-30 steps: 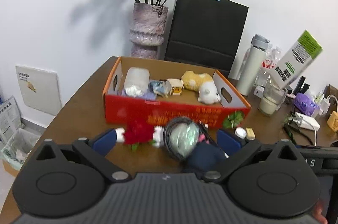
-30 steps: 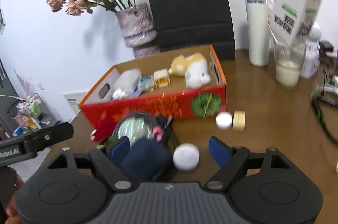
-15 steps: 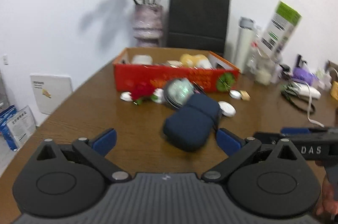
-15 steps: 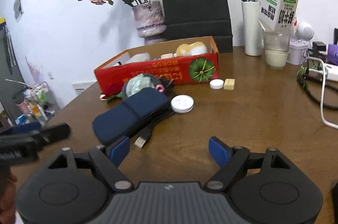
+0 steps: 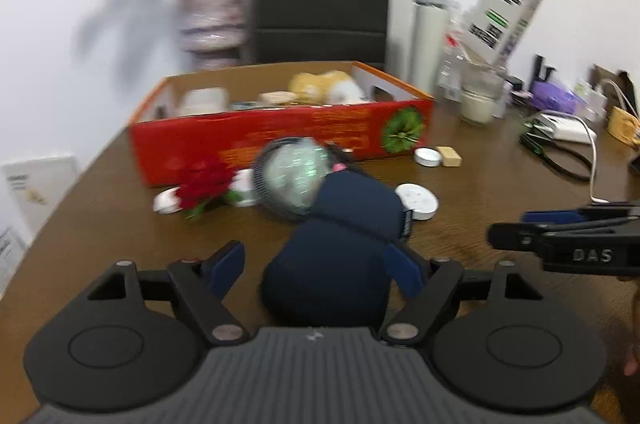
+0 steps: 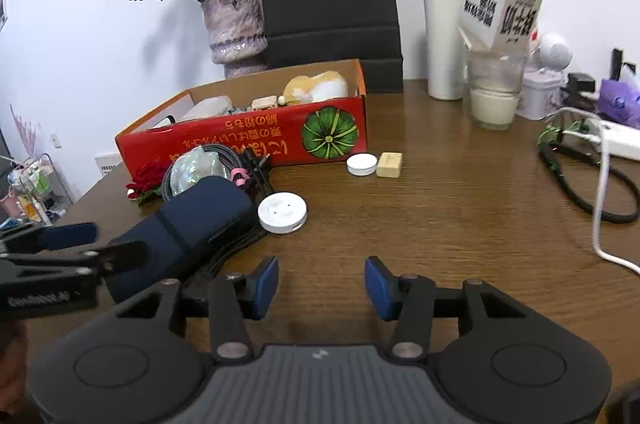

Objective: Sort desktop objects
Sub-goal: 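Grasp the white round puck with the right gripper while the left grasps the navy case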

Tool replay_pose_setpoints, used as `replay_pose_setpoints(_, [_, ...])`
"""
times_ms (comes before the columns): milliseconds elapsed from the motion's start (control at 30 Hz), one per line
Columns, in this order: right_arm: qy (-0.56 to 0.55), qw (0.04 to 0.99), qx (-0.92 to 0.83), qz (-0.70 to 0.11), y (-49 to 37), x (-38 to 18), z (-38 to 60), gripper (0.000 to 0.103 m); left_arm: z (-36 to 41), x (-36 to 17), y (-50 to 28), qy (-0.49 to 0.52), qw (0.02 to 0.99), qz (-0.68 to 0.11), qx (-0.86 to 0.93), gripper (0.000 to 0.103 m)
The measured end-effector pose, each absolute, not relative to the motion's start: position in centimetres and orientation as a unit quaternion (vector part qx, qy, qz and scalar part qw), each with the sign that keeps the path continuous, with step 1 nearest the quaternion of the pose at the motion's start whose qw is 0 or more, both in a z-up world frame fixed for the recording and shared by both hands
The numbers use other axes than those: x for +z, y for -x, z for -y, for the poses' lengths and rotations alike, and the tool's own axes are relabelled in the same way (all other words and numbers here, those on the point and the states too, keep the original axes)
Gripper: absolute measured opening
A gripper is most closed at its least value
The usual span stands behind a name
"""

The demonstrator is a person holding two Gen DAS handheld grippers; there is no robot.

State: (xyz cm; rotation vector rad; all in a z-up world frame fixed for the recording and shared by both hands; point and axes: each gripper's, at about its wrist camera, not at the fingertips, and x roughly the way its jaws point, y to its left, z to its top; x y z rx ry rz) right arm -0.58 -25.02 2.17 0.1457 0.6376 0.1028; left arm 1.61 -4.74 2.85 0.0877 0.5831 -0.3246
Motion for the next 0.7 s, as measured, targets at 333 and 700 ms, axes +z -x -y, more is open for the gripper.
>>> replay_pose_setpoints(333, [-0.059,0.942,0.075,-0.323,-5.6,1.7,23.3,0.049,6.2,1.0,-5.5,-0.019,0.922,-0.327,-0.206,0.082])
replay_pose_setpoints(700, [-0.021,0.94,0.073,-0.334,-7.7,0.9,21.1,0.038,6.4,1.1,-4.7,-0.021,0.926,-0.314,-0.209,0.064])
